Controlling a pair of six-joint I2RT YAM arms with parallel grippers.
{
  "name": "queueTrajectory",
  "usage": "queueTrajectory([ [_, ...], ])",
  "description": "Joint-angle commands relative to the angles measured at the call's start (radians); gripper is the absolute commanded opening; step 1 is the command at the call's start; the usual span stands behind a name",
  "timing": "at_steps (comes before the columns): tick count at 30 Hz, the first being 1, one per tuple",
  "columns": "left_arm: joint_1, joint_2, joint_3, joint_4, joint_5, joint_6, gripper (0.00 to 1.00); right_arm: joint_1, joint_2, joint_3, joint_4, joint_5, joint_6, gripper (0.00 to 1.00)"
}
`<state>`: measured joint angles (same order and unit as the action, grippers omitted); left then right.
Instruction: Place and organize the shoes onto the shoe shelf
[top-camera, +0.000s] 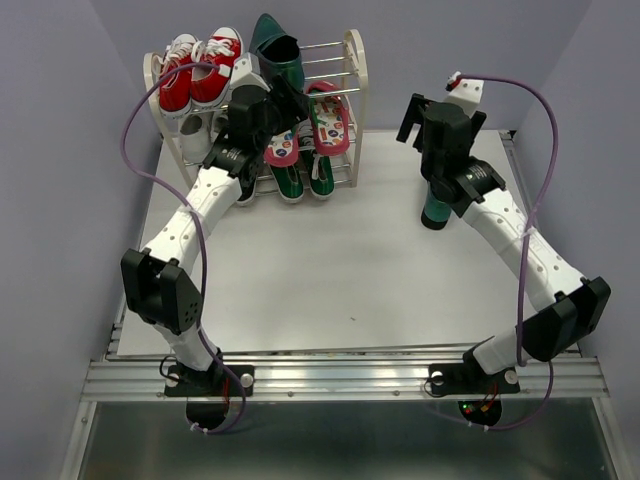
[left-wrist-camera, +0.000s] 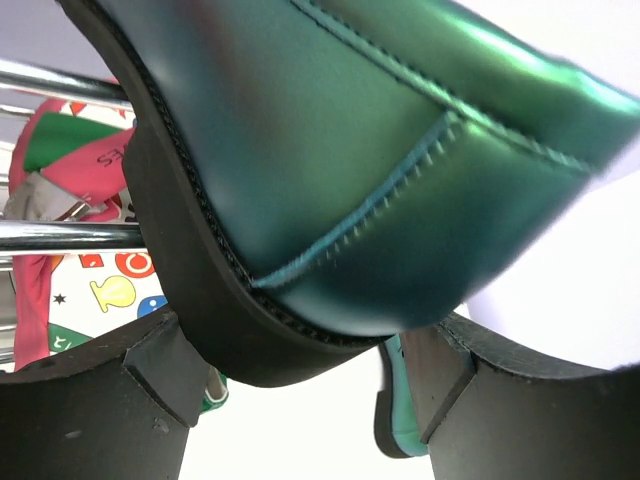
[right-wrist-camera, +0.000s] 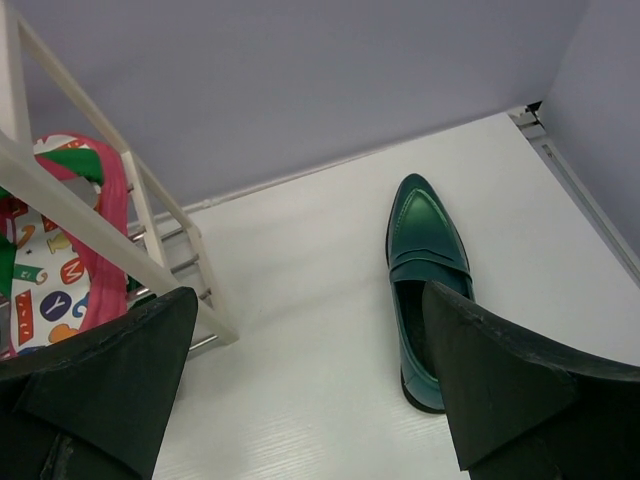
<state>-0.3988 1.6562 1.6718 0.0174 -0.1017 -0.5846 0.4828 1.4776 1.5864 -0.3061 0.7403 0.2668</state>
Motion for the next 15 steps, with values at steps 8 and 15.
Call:
queueTrajectory([
  [8, 0.032, 0.005, 0.002, 0.015, -0.009, 0.005, 0.73, -0.021, -0.023, -0.071, 0.038, -0.022, 0.022, 1.0],
  [15, 0.032, -0.087, -0.081, 0.009, 0.011, 0.015, 0.99, -0.03, -0.057, -0.131, -0.011, -0.062, 0.054, 1.0],
])
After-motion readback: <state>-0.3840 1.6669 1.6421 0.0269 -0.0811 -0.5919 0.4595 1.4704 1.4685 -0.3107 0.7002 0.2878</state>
